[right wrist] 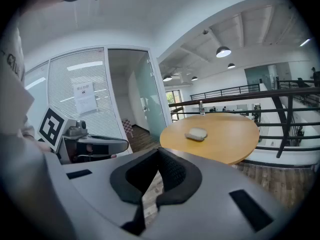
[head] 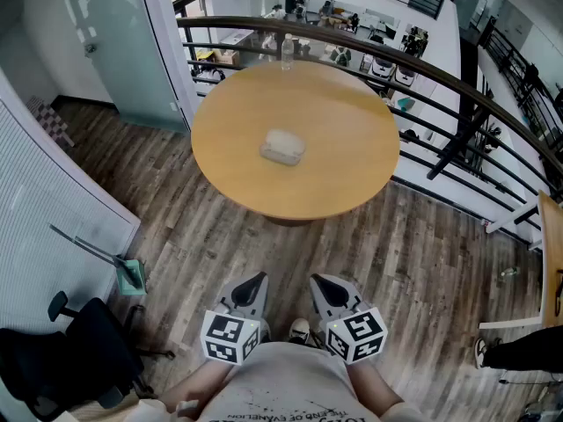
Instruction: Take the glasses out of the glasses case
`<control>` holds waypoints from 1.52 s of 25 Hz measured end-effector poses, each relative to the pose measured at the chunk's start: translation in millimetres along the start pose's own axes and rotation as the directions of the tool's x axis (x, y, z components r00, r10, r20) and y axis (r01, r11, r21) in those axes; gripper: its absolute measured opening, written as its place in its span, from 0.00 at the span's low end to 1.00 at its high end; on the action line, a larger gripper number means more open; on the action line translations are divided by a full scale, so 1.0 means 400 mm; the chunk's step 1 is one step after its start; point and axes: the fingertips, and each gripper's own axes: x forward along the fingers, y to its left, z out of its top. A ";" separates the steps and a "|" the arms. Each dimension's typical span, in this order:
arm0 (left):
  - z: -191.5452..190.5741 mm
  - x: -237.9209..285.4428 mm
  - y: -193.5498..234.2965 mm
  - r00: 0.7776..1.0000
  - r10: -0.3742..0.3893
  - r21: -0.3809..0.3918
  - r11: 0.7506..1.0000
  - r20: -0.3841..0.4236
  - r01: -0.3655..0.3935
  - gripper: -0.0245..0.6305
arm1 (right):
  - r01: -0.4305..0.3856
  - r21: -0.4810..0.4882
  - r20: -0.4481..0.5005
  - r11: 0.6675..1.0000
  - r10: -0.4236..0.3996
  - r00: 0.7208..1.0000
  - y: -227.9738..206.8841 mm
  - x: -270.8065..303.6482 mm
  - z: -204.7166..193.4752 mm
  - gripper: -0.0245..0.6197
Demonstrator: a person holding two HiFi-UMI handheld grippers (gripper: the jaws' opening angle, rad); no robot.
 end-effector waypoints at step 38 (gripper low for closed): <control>0.016 -0.057 0.156 0.998 -0.056 0.039 0.998 -0.001 0.056 0.07 | 0.105 0.066 0.027 0.992 -0.107 0.994 0.041 0.098 0.021 0.08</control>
